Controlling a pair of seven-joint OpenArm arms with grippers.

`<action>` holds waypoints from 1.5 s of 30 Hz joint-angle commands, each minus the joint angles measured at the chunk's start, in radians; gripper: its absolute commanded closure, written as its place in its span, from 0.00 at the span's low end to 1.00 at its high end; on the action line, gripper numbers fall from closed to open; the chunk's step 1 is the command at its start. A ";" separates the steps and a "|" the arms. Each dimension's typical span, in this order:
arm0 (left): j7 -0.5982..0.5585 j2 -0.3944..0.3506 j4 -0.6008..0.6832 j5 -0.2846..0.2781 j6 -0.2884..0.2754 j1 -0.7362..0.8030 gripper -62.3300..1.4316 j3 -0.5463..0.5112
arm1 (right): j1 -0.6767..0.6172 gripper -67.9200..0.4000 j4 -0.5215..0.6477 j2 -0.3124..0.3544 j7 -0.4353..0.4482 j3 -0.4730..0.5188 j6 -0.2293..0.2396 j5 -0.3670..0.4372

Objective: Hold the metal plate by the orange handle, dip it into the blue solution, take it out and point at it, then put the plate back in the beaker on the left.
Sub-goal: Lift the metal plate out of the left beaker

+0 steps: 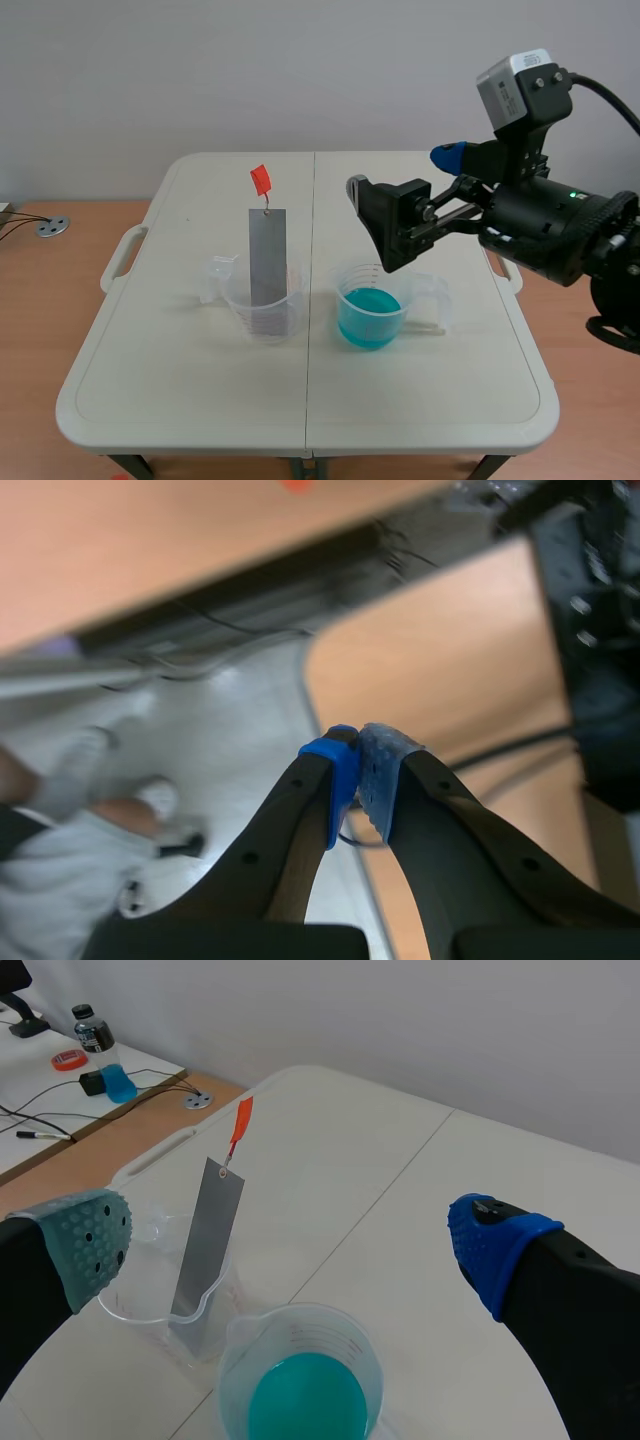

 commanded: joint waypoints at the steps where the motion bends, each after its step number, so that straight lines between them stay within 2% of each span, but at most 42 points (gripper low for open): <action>1: -0.035 0.006 -0.006 -0.006 -0.008 -0.001 0.95 0.039 | 0.042 0.02 -0.006 -0.011 0.017 -0.011 0.008 0.012; 6: -0.048 0.006 -0.126 -0.005 -0.013 -0.066 0.95 0.172 | 0.133 0.02 -0.095 -0.064 -0.004 -0.051 0.011 0.012; 11: -0.048 0.019 -0.222 -0.004 -0.013 -0.135 0.95 0.256 | 0.210 0.02 -0.190 -0.108 -0.004 -0.106 0.015 0.014; 16: -0.049 0.052 -0.285 0.039 -0.013 -0.167 0.95 0.298 | 0.286 0.02 -0.289 -0.156 -0.004 -0.152 0.027 0.015; 23: -0.048 0.109 -0.348 0.099 -0.013 -0.195 0.95 0.310 | 0.381 0.02 -0.415 -0.222 -0.008 -0.190 0.034 0.014; 30: -0.038 0.140 -0.369 0.100 -0.018 -0.217 0.95 0.311 | 0.480 0.02 -0.539 -0.284 -0.037 -0.232 0.034 0.014; 38: -0.010 0.141 -0.371 0.100 -0.017 -0.222 0.95 0.311 | 0.566 0.02 -0.669 -0.359 -0.070 -0.242 0.034 0.014; 41: -0.011 0.141 -0.371 0.100 -0.018 -0.223 0.95 0.311 | 0.592 0.02 -0.722 -0.383 -0.072 -0.242 0.061 0.014; 45: -0.011 0.141 -0.371 0.100 -0.018 -0.223 0.95 0.311 | 0.624 0.02 -0.785 -0.413 -0.086 -0.242 0.072 0.014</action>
